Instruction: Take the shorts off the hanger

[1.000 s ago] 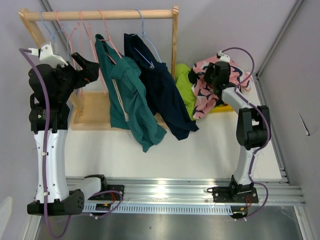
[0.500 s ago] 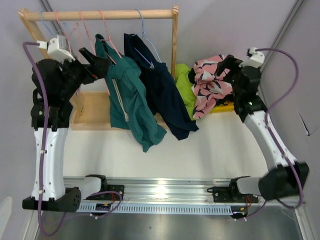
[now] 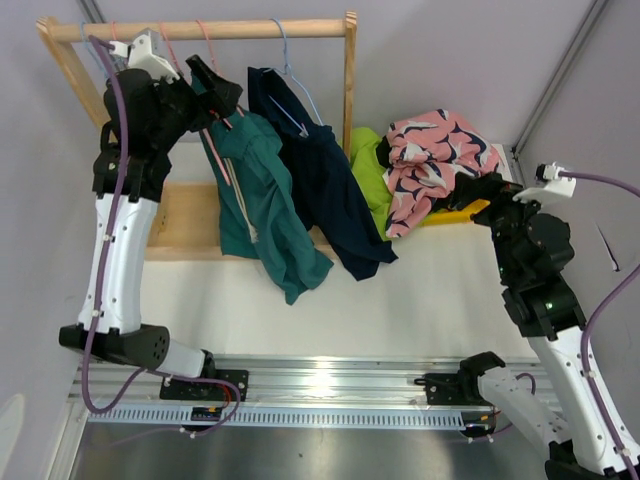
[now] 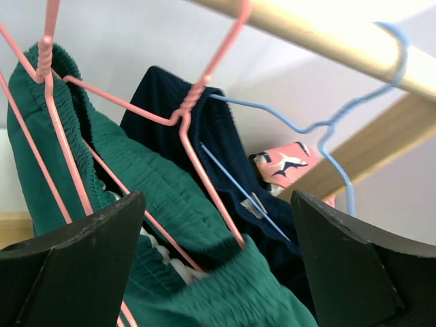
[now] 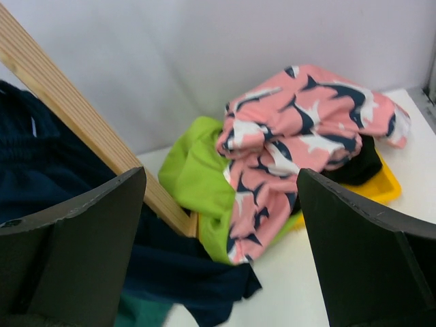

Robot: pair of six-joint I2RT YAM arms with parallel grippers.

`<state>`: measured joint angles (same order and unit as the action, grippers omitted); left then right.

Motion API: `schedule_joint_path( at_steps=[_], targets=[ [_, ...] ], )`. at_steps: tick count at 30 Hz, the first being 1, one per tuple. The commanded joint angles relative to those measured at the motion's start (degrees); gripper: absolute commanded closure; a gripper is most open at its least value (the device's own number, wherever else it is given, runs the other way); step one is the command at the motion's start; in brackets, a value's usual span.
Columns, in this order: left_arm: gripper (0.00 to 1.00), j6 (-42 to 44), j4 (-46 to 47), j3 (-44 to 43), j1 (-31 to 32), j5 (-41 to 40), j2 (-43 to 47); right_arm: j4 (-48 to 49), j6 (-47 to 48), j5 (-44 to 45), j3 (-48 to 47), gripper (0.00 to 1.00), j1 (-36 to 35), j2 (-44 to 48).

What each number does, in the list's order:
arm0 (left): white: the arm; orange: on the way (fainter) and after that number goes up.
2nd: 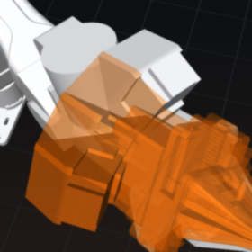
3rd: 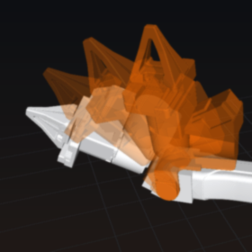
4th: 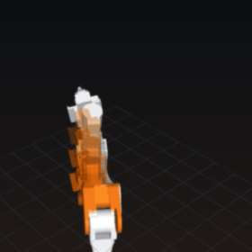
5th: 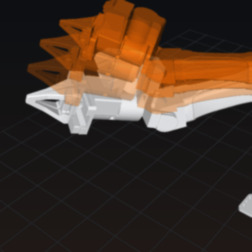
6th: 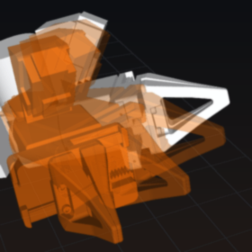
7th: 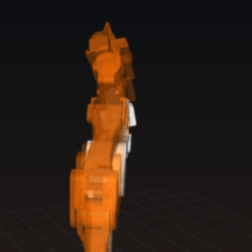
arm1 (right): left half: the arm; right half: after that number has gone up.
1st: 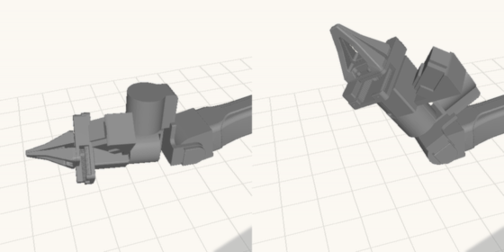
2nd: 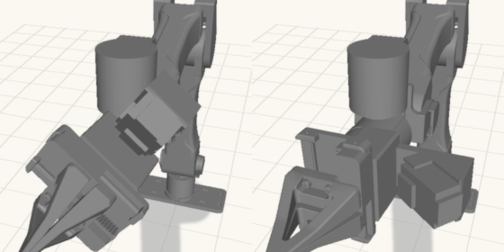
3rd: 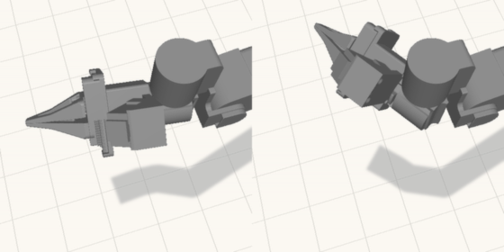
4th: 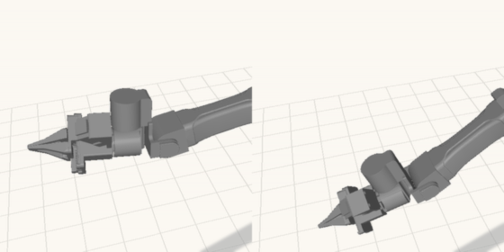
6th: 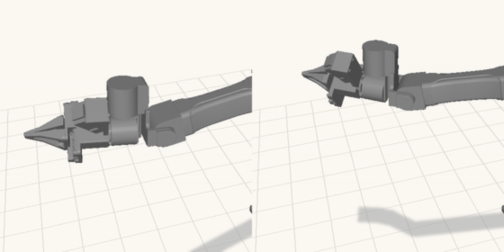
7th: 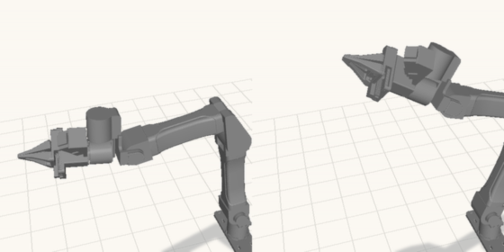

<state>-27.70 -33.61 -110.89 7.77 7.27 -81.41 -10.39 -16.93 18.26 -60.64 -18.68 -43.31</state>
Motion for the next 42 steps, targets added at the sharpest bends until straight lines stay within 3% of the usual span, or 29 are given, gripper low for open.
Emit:
schedule_joint_path(
  at_steps=[1, 5, 11, 14, 15, 17, 22, 25, 26, 28, 30, 31, 33, 35, 42],
  targets=[
    [0.07, -1.3, 1.7, -2.0, 1.3, -2.9, -2.9, -6.2, 0.0, 1.3, 1.4, 0.01, -0.4, 3.3],
    [0.11, -1.4, 3.5, -2.3, 2.9, -4.7, -5.4, -9.0, 0.5, 1.2, 2.6, 0.01, -0.4, 6.3],
    [0.43, -1.2, 4.7, -5.6, 4.9, -6.1, -8.9, -12.0, 0.0, -0.5, 5.1, 0.01, -0.5, 9.6],
    [0.67, -0.8, 3.0, -8.1, 5.6, -6.9, -9.9, -13.0, -0.6, -2.0, 6.1, 0.01, -0.4, 10.8],
    [0.82, -0.8, 2.6, -8.5, 5.8, -7.0, -10.0, -13.2, -0.6, -2.3, 6.1, 0.01, -0.5, 11.1],
    [1.00, -0.8, 1.6, -9.8, 5.9, -6.9, -9.8, -13.3, -1.0, -3.8, 6.2, 0.01, -0.6, 11.2],
    [1.00, -0.4, -1.7, -13.8, 6.5, -6.9, -9.1, -10.9, -1.5, -13.1, 3.6, 0.00, -2.2, 9.2],
    [1.00, -0.3, -3.6, -16.0, 7.3, -6.9, -8.1, -7.7, -1.1, -15.1, 0.2, 0.01, -7.6, 5.5],
    [1.00, -0.4, -3.8, -16.3, 7.4, -7.0, -7.4, -6.8, 0.1, -14.6, -1.2, 0.01, -12.4, 4.0],
    [1.00, -0.8, -4.1, -16.5, 7.8, -6.9, -6.5, -6.4, 2.2, -8.6, -6.5, 0.01, -19.1, -1.8],
    [1.00, -1.0, -4.4, -16.3, 8.0, -7.0, -5.3, -6.4, 7.9, -0.3, -10.4, 0.01, -33.3, -6.6],
    [1.00, -1.2, -4.5, -16.4, 8.1, -6.9, -5.1, -4.7, 10.6, 12.5, -13.8, 0.01, -39.2, -11.7],
    [1.00, -1.3, -4.8, -15.9, 8.4, -6.9, -4.5, -1.1, 20.0, 24.0, -16.3, 0.01, -54.4, -17.2],
    [1.00, -1.4, -4.5, -14.9, 9.3, -6.9, -4.0, 1.2, 22.1, 28.0, -21.2, 0.01, -59.2, -25.5],
    [1.00, -0.9, -3.8, -10.6, 12.3, -8.8, -1.4, 4.9, 17.3, 21.2, -29.6, 0.01, -61.0, -41.5]
  ],
)
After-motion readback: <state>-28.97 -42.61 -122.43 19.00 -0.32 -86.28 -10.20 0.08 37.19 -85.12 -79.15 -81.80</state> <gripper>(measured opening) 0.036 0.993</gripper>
